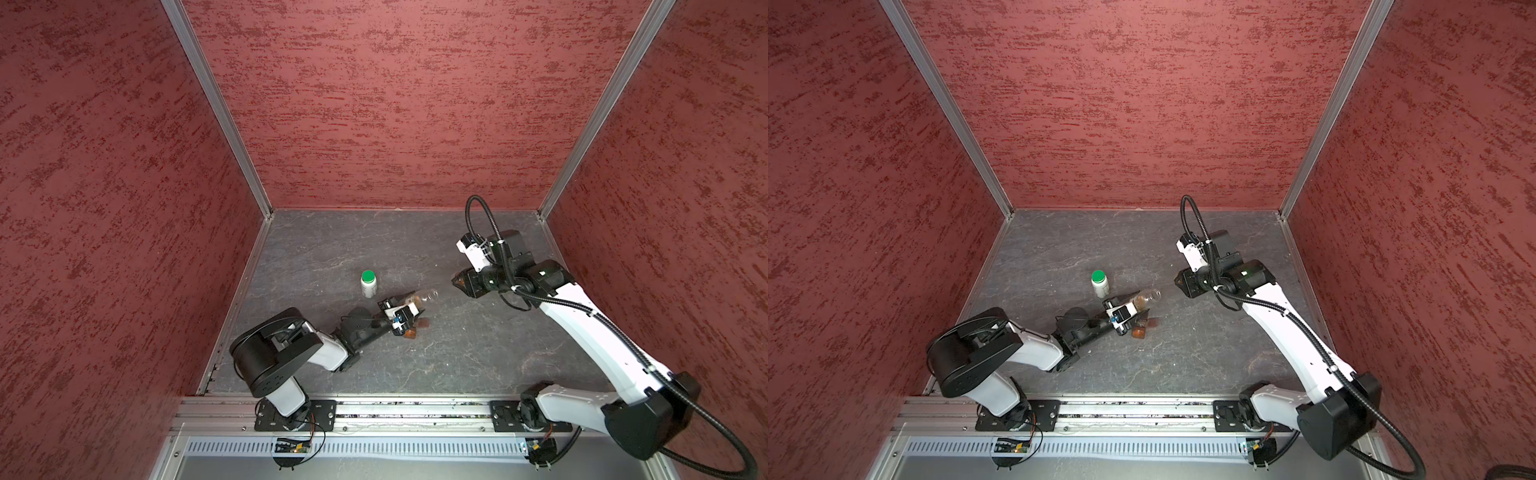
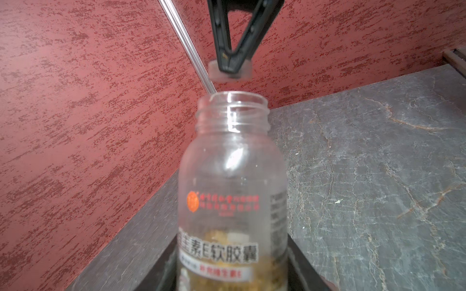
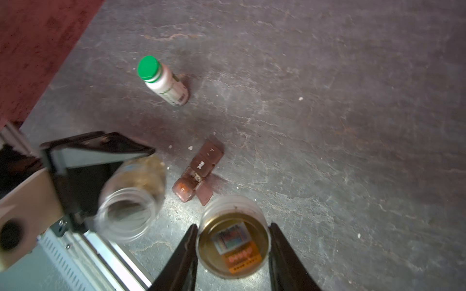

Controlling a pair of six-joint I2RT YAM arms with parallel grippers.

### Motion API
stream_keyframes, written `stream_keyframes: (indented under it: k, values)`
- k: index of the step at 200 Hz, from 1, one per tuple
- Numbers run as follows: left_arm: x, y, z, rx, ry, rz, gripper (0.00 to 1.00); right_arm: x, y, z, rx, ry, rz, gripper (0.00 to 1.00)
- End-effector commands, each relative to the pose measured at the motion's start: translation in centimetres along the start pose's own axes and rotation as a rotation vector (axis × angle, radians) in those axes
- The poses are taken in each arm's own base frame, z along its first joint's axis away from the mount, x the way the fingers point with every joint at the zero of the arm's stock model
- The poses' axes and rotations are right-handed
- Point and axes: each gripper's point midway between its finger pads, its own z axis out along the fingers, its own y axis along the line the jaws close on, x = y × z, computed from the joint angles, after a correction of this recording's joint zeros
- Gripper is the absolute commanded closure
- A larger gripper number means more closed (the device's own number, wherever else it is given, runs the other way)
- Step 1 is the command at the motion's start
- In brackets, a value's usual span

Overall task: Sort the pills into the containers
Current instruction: 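Pull the loosened cap off the bottle with the right gripper, then set the cap down on the table with the right gripper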

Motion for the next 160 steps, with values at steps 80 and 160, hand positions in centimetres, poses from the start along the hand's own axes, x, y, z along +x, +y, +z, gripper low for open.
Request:
stream_keyframes:
  k: [80,160]
  values:
    - [-1.9,1.3,-2.6,-0.067,0.002,-0.075,1.0,8.5,-9.1,10.4,0.424,0.252,0.476,0.77]
    - [-2.3,1.2,-2.9,-0.065,0.008,-0.074,1.0,10.9,-11.2,13.0,0.474,0.316,0.497,0.71]
